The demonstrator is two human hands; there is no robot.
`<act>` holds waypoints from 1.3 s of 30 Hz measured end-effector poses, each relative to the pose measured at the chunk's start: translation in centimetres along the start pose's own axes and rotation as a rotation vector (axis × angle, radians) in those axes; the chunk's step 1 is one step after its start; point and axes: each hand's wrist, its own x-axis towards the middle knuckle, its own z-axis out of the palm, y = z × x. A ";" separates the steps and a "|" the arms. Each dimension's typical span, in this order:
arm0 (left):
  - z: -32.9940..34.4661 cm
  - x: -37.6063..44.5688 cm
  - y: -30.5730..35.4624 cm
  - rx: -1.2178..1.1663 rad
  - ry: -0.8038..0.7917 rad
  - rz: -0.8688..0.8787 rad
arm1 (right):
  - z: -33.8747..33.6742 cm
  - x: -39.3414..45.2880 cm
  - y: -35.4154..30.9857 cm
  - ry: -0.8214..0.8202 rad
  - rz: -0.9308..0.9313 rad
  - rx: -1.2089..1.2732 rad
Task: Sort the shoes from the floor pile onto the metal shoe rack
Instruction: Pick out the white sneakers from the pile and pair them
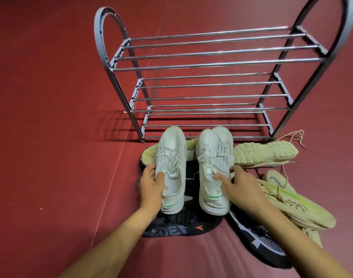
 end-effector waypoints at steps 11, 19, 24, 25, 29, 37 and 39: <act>0.3 -0.1 -0.1 0.619 -0.170 0.037 | 1.2 -0.5 -2.2 -0.042 -0.087 -0.229; 0.3 -1.0 2.9 0.515 -0.070 0.126 | 0.1 0.5 0.2 0.155 0.205 0.265; 2.3 -3.1 2.3 0.405 -0.233 0.268 | -0.8 2.4 1.6 -0.008 0.251 0.137; 2.4 -3.0 2.1 0.394 -0.264 0.265 | -1.5 2.6 1.9 0.023 0.257 0.139; 1.9 -2.8 1.9 0.332 -0.384 0.186 | -4.7 3.1 3.9 0.109 0.237 0.068; 2.5 -3.5 2.2 0.868 -0.380 0.108 | -6.3 2.5 11.2 0.184 0.346 -0.059; 3.1 -3.4 2.5 0.992 -0.404 0.124 | -5.9 2.6 11.3 0.224 0.305 -0.133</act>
